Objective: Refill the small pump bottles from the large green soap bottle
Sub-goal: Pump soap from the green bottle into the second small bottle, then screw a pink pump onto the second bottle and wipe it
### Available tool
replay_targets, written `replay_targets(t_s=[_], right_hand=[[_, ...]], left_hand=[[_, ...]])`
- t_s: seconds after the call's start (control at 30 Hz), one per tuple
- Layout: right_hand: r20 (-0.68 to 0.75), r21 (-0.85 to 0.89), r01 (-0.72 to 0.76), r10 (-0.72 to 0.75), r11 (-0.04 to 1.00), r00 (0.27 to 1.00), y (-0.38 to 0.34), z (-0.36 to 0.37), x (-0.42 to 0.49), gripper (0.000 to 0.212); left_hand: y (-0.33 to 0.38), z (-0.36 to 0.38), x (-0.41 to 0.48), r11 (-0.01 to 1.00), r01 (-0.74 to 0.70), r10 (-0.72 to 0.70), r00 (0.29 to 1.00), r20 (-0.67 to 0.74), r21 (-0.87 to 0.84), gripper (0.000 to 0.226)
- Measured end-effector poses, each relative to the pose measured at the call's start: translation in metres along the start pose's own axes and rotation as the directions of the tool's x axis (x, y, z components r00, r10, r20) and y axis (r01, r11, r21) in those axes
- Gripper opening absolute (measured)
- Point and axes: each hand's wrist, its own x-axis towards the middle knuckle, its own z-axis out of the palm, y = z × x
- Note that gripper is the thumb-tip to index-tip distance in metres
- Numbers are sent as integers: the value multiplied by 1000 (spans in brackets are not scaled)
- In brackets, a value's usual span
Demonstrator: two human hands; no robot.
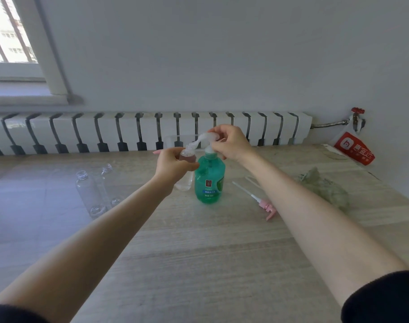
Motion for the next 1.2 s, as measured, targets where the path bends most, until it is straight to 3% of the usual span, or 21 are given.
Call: replay_targets(t_s=[0.27,0.57,0.8,0.9,0.97,1.03,1.1,1.13,1.2], right_hand=[[-67,-100,34,-41,994,997,1,-16,5,37],[-17,-138,42,-45,989,999,7,-36,16,41],[-129,-157,1,-22,988,991,19,-34,11,47],[-310,-207,-64,-4,976,951,28,-33,2,35],[-370,-318,-234,107,919,923,44,-35,-6,20],[-245,-544,-424,346,724,906,61,-35,-18,6],[-131,-730,-477,584,490,801,71,-34,-33,8],[-99,-766,-484,666,424,740,76,-34,-41,11],[-75,-751,-534,755,387,652,82,-33,-49,19]], left_hand=[[0,4,-8,1000,6,-6,1000,25,23,46],[-2,9,-11,1000,6,-6,998,70,2,48],[-1,13,-16,1000,2,-3,991,130,5,41],[-2,15,-17,1000,12,-14,991,135,9,44],[-2,17,-19,1000,13,-16,991,133,21,46],[-1,20,-21,1000,14,-17,991,134,22,46],[1,24,-24,1000,16,-17,990,142,12,45],[2,28,-26,1000,17,-18,988,151,7,45],[3,32,-30,1000,22,-21,987,161,-2,44]])
